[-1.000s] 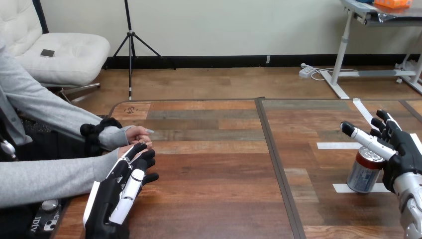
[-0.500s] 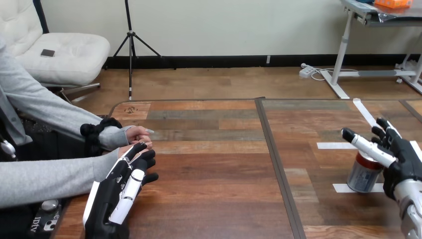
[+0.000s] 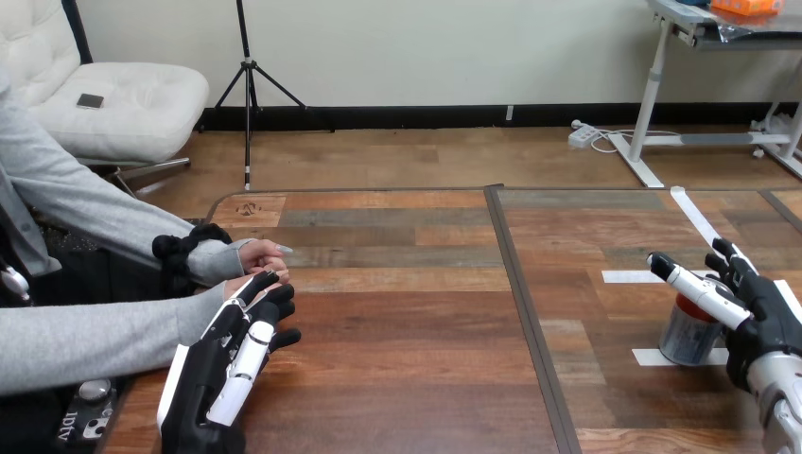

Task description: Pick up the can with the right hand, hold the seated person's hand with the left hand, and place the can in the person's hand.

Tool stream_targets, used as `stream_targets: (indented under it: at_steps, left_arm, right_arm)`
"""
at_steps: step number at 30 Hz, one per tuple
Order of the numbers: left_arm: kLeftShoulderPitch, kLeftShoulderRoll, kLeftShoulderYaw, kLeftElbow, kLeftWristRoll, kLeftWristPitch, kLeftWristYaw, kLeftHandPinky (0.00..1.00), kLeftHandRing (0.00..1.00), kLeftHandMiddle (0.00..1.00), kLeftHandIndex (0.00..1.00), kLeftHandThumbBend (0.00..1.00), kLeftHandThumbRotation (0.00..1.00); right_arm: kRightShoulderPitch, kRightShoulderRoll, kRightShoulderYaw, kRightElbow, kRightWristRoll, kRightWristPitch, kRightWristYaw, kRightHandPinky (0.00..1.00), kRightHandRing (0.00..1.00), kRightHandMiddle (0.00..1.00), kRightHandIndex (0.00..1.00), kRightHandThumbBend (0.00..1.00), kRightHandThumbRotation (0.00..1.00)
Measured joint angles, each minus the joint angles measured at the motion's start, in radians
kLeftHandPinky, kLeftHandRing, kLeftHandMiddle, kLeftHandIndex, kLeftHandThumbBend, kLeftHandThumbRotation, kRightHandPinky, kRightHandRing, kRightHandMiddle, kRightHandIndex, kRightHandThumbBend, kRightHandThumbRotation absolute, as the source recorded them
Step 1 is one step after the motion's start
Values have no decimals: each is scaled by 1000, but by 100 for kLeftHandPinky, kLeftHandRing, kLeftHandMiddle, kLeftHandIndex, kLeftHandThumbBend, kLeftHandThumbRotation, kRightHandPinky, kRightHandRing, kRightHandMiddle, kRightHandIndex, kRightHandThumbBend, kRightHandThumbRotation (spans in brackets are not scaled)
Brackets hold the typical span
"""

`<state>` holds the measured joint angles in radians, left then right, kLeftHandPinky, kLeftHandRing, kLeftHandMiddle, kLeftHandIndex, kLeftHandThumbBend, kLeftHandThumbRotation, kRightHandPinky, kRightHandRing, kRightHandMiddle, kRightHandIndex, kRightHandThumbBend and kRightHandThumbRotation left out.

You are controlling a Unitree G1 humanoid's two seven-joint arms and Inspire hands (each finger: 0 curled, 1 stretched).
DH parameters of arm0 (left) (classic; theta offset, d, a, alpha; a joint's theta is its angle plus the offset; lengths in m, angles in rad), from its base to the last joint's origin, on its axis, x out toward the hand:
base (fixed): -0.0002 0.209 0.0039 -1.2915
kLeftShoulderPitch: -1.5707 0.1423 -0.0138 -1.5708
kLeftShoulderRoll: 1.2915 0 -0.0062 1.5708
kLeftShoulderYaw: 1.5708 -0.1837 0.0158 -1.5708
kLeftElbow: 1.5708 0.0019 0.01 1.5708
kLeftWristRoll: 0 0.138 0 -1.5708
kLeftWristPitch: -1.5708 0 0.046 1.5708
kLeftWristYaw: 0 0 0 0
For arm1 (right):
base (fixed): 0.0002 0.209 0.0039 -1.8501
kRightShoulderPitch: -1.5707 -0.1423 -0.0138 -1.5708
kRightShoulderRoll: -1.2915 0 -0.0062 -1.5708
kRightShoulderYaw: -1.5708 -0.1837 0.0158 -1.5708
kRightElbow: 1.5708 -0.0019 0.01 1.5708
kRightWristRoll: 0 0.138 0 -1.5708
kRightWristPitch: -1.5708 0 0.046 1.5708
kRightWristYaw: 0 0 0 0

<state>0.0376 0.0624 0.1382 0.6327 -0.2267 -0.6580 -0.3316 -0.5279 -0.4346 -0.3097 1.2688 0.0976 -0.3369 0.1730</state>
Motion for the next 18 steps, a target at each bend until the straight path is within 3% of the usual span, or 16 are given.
stream_targets:
  at_steps: [9,18]
  left_arm:
    - [0,0,0,0,1,0,2,74,83,81,84,42,64]
    - [0,0,0,0,1,0,2,74,83,81,84,42,64]
  right_arm:
    - [15,0,3,0,0,-1,2,98,99,98,99,100,37]
    - [25,0,-1,0,8,-2,15,100,100,99,99,100,29]
